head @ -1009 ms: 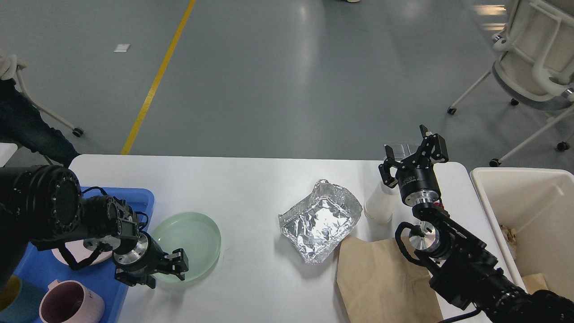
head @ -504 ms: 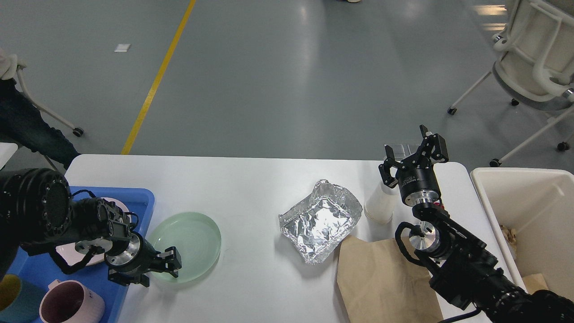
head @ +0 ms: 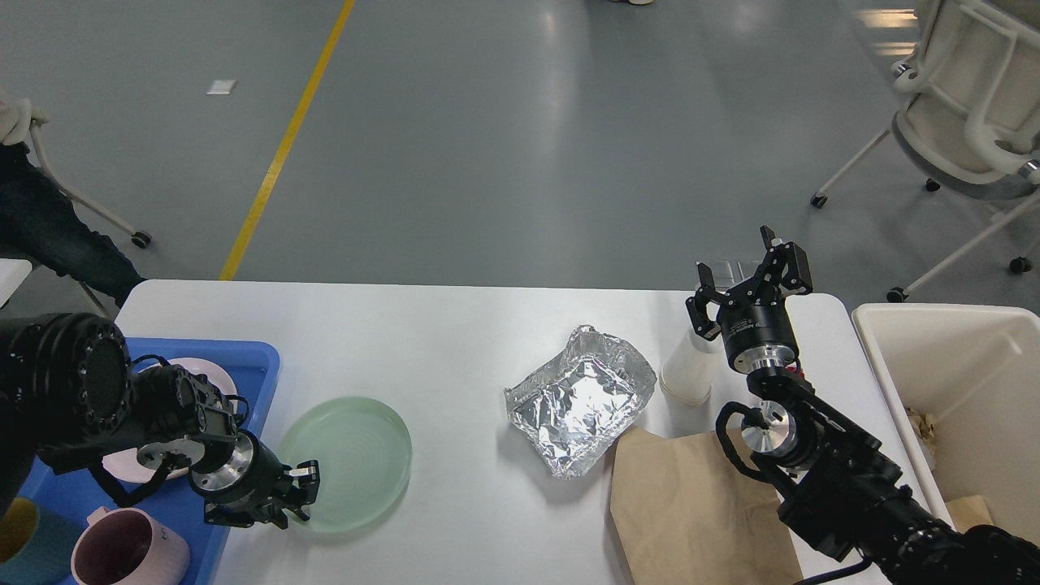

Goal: Tidy desktop
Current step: 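Grasp the green plate rim with the left gripper and slide it, then lift the green plate up with the left gripper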

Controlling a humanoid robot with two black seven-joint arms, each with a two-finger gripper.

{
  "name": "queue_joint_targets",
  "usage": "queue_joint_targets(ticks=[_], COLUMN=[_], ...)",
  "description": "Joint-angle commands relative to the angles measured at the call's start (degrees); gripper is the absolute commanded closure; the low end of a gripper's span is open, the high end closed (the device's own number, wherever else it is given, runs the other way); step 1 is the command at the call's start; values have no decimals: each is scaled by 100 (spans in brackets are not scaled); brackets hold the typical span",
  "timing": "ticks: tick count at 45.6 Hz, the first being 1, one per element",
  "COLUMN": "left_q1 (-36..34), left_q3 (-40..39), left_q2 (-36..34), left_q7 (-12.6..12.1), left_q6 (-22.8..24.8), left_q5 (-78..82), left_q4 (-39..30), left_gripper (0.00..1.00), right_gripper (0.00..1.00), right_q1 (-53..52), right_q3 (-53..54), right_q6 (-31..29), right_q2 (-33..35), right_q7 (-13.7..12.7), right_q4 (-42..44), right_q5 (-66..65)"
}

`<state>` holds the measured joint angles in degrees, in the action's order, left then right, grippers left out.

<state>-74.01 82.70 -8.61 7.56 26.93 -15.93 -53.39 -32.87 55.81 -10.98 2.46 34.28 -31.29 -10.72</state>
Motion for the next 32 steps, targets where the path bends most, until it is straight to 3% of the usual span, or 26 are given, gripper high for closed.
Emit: queue_joint_targets(ticks=[1, 8, 27, 32], left_q1=[1, -8, -438, -737], left_q3=[1, 1, 36, 19], left_q2=[0, 0, -176, -211], left_q7=[-53, -62, -79, -316], left_q6=[189, 426, 1042, 1235], left_q5=[3, 11, 20, 29], left_q4=[4, 4, 57, 57], left_gripper=[87, 100, 100, 100], right_gripper=[0, 0, 0, 0], right_q1=[0, 0, 0, 0], right_q3=[0, 0, 0, 0], right_q6=[8, 0, 0, 0], right_q2=[0, 0, 0, 0], right_q7=[0, 0, 0, 0], right_q4=[0, 0, 0, 0], right_q5=[0, 0, 0, 0])
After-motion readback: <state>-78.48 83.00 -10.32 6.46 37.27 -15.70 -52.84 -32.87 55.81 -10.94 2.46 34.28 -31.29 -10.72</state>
